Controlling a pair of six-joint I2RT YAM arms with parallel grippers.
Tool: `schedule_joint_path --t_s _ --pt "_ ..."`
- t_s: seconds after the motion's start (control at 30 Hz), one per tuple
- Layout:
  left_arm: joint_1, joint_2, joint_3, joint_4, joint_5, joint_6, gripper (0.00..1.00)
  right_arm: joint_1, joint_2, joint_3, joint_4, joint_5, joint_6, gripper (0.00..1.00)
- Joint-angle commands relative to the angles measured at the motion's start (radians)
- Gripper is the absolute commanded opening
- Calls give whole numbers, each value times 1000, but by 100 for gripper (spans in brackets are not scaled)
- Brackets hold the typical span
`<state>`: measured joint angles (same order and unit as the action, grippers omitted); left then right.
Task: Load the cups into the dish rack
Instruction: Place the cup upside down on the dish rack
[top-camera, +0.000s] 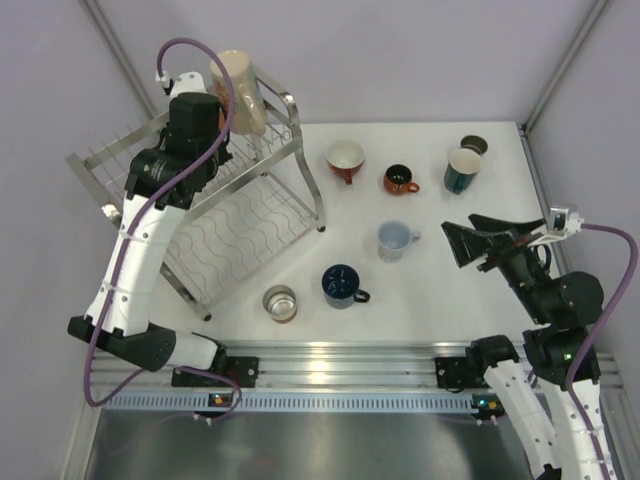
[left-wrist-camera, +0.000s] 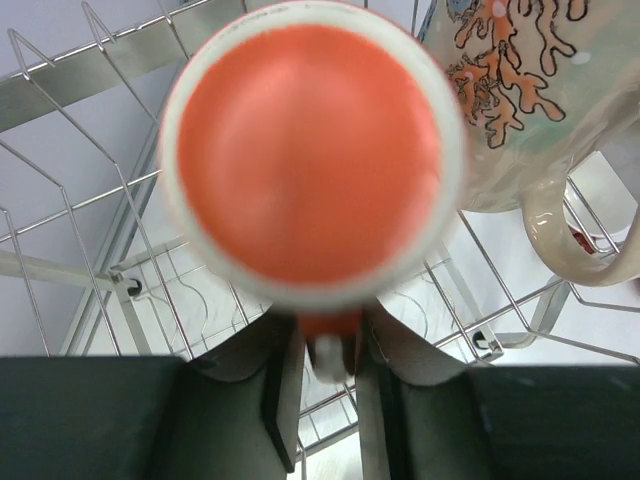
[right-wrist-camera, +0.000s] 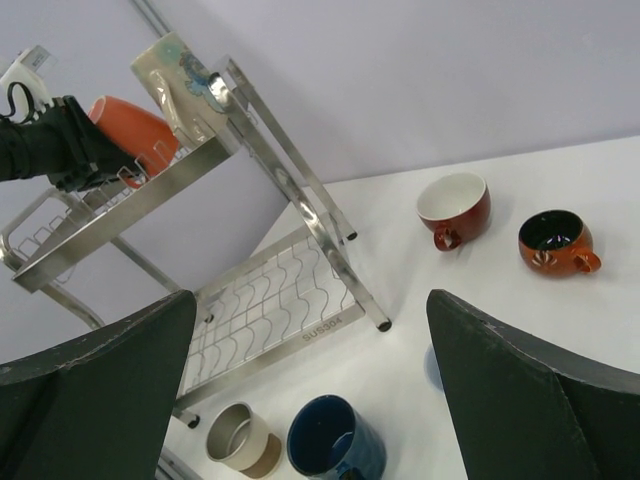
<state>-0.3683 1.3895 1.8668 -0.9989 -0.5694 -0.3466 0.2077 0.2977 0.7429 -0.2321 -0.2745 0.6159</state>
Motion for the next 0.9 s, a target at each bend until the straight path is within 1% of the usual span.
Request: schedule_joint_path --t_s 0.0,0.13,0.3,0.37,0.57,0.87 --pt "2 -50 14 69 -7 -5 30 16 15 62 -9 15 -28 100" --pt "2 -50 23 71 5 -5 34 16 21 67 -12 15 -28 100" --pt "2 -53 41 71 29 0 37 16 32 65 -9 12 -28 99" --pt "2 -53 55 71 46 1 37 15 35 67 -7 12 -27 99" --pt "2 -44 84 80 158 15 37 15 44 64 -3 9 -22 99" --pt "2 -55 89 79 220 12 36 16 41 55 -9 11 -19 99"
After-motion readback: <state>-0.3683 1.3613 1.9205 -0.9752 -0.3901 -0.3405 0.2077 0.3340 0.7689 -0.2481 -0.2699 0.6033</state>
